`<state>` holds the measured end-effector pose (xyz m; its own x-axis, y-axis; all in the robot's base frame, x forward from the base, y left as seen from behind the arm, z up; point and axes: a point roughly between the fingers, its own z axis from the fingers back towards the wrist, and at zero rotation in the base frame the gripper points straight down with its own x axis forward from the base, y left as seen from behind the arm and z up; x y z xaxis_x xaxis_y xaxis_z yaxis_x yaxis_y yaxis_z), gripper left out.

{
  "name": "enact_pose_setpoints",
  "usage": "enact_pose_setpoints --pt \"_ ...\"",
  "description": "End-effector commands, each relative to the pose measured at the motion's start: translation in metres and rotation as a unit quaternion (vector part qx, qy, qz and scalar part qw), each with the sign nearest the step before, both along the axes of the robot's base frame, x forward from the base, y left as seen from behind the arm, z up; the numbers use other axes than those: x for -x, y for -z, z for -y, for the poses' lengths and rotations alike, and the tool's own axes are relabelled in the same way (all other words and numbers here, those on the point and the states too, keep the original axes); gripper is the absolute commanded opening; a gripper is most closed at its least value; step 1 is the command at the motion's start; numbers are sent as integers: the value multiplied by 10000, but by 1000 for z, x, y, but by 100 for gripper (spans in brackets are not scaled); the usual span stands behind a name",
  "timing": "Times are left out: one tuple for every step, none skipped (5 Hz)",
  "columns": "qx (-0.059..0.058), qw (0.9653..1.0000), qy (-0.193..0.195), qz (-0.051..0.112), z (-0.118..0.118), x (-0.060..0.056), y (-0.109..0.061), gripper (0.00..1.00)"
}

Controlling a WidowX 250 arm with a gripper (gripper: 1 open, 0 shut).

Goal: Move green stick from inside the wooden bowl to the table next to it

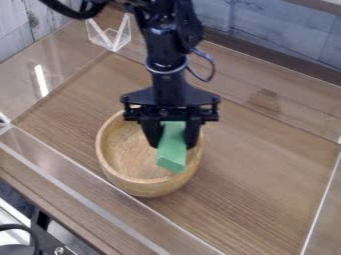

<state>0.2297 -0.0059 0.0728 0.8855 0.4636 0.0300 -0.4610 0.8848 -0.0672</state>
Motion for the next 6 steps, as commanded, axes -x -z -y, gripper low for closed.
enact_pose_setpoints --pt "60 9972 675 306 20 -7 -9 0" --pt "105 9945 990 314 40 -2 -4 0" --pt "125 9928 1149 319 55 4 4 0" --pt "146 9840 1754 293 69 -2 14 0" --pt "151 9717 2345 262 84 -9 30 0" --pt "164 9597 2784 339 88 -8 37 0"
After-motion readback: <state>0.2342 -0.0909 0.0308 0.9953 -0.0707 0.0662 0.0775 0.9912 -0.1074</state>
